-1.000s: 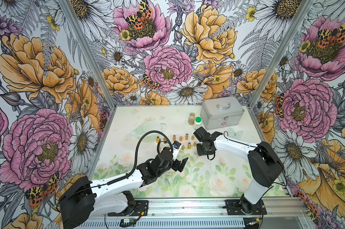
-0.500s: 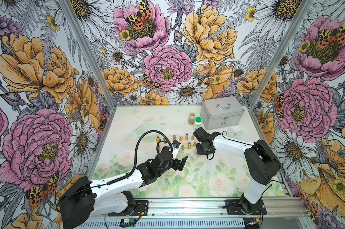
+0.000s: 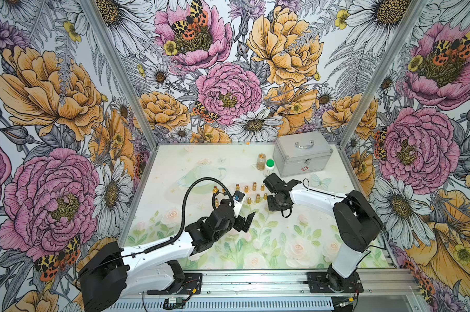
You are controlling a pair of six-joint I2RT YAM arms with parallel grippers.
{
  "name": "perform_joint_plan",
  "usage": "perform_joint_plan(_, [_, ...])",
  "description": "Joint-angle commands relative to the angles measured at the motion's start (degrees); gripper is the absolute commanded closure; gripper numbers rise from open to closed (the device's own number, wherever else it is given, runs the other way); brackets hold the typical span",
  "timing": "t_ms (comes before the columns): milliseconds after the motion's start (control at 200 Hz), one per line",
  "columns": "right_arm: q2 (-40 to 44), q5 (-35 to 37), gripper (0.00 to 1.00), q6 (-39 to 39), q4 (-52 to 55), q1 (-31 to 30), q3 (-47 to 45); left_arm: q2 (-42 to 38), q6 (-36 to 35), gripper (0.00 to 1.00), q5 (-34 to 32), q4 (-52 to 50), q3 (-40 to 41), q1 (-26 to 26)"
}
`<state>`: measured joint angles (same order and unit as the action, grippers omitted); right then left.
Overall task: Open the lipstick cap
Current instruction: Pick up the lipstick at the center of the board.
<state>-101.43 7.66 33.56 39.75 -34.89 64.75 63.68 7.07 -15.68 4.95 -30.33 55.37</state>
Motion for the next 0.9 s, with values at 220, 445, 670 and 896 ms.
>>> perform_joint_plan(220, [5.6, -5.3, 0.78, -1.0, 1.8, 0.4, 1.3, -1.2, -0.5, 0.02, 0.8, 1.7, 0.6, -2.3])
perform_joint_plan(445, [9.9, -13.1, 0.78, -2.8, 7.4, 0.4, 5.1, -0.6, -1.6, 0.01, 8.3, 4.3, 1.6, -6.6])
perform_joint_plan(670, [12.1, -24.0, 0.78, -4.2, 10.8, 0.1, 9.2, 2.0, -5.5, 0.08, 19.5, 10.0, 3.2, -8.8])
perform_joint_plan(896, [13.5, -29.7, 0.78, -3.9, 11.2, -0.6, 11.0, 7.8, -7.5, 0.28, 24.4, 16.4, 2.1, -8.6])
